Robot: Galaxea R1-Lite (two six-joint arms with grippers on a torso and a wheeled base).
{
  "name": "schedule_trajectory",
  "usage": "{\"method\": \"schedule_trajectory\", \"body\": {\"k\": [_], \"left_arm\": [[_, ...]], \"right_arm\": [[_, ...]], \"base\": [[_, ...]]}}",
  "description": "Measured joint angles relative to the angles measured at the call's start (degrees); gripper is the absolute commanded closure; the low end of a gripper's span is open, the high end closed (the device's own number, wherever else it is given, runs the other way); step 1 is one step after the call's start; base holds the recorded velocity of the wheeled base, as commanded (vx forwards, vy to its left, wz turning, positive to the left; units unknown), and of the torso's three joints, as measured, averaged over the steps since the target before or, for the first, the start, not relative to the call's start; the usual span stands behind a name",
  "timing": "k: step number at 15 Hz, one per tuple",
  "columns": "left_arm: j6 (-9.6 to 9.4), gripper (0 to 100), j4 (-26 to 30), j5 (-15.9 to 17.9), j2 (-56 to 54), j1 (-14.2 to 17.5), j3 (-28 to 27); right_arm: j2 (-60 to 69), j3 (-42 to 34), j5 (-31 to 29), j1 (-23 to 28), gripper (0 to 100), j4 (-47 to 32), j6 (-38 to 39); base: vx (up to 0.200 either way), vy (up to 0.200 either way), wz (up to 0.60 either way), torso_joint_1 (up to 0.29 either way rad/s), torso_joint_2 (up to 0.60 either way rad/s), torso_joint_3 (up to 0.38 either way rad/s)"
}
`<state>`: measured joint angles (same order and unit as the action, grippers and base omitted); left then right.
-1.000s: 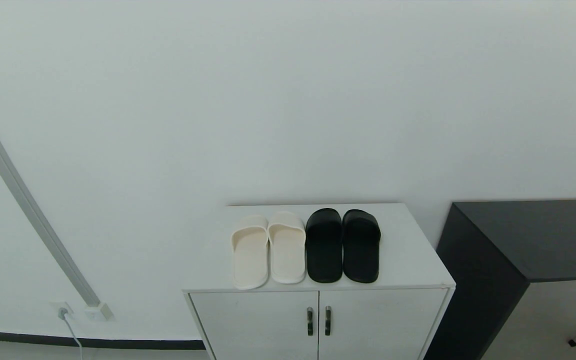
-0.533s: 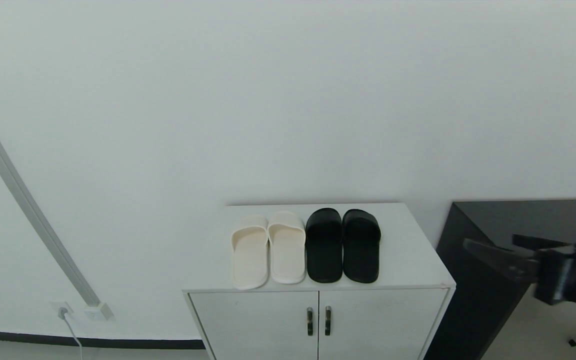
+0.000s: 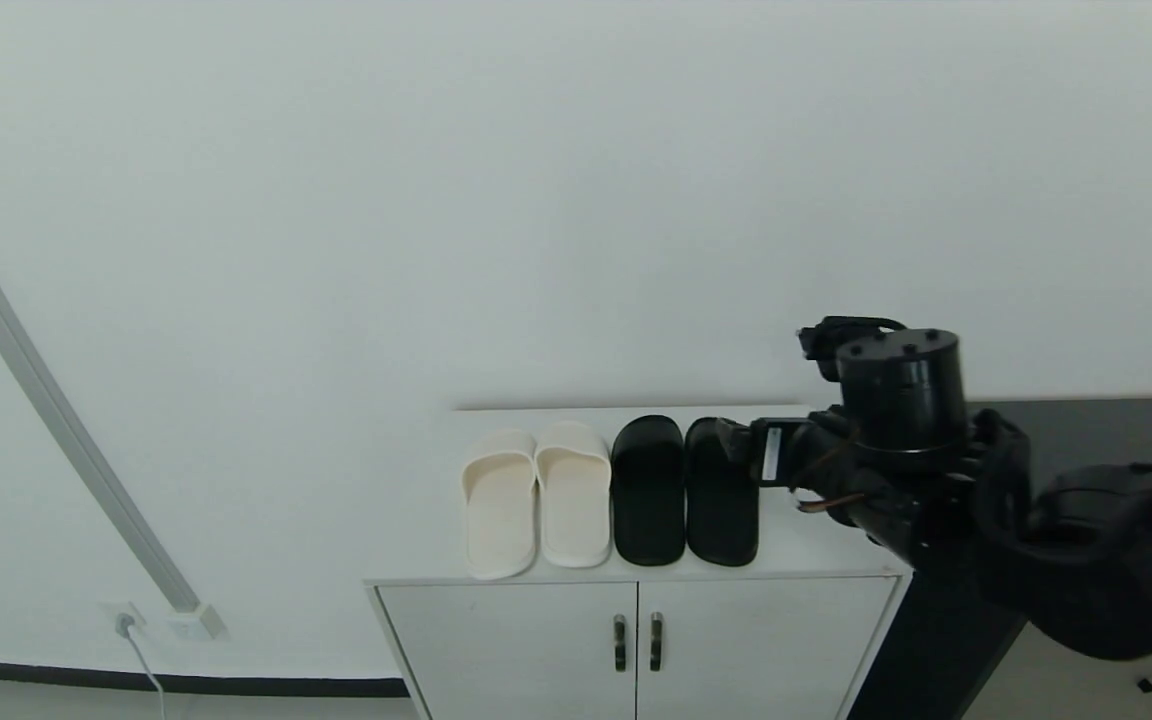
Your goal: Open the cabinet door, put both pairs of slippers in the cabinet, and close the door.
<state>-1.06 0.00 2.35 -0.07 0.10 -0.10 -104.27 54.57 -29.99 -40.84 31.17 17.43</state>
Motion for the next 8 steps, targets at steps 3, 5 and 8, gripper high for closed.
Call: {"method": "schedule_trajectory", "body": {"k": [3, 5, 8], "left_arm": [[0.0, 100, 0.0, 0.0, 0.0, 0.0, 0.0], [0.0, 100, 0.0, 0.0, 0.0, 0.0, 0.0], [0.0, 100, 0.0, 0.0, 0.0, 0.0, 0.0]], "right_arm": [[-9.4, 7.3, -2.7, -1.2, 0, 1.0, 0.2], [-13.5, 9.7, -2.8, -1.8, 0, 1.1, 0.7], [-18.7, 12.8, -2.5, -2.2, 0, 1.1, 2.1]], "base": [[0.0, 0.0, 0.0, 0.0, 0.0, 0.0], [0.0, 0.0, 0.0, 0.0, 0.0, 0.0], [0.0, 0.0, 0.0, 0.0, 0.0, 0.0]]}}
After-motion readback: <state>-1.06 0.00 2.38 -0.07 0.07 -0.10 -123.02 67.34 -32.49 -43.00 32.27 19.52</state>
